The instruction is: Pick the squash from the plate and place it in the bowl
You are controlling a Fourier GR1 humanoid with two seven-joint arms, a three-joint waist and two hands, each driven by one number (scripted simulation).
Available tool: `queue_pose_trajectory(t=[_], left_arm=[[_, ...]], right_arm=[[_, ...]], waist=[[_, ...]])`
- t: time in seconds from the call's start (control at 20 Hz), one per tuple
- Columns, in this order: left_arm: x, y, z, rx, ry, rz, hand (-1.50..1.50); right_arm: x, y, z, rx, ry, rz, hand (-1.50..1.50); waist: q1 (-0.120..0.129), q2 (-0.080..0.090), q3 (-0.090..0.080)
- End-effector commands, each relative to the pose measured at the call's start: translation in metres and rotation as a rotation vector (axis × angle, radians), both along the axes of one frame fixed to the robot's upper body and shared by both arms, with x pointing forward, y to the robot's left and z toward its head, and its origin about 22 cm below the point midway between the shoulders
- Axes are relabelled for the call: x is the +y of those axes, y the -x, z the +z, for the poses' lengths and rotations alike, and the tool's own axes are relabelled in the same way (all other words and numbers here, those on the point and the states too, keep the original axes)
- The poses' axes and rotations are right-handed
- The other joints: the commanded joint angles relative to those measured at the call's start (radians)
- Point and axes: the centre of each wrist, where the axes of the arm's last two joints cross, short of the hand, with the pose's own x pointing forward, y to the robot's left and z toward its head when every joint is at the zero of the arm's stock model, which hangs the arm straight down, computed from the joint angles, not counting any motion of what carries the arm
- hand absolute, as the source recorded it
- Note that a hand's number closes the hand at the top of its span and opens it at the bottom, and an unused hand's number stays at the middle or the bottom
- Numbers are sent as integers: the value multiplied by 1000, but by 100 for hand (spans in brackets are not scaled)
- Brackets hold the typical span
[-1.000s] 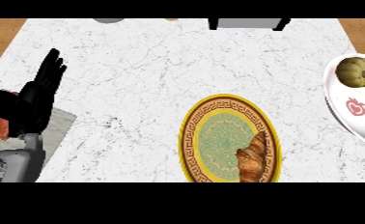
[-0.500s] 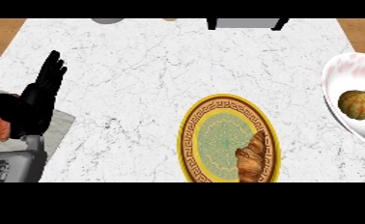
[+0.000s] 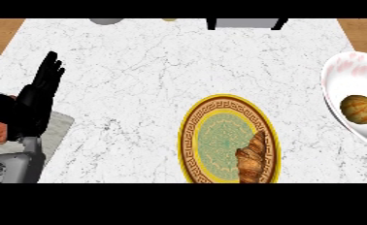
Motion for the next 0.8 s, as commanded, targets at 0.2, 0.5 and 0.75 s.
queue_pose_trajectory(t=[0.2,0.5,0.75], left_arm=[[-8,11,-2,0,8,-11,0],[-3,3,-2,4,0,8,0],[7,4,-6,11,-2,2,0]], right_arm=[[-56,90,5,32,-74,0,-150],[-70,119,12,-28,-176,96,-150],[-74,129,18,-83,-197,121,-150]], waist=[[15,4,3],[-3,3,7],[-6,0,6]])
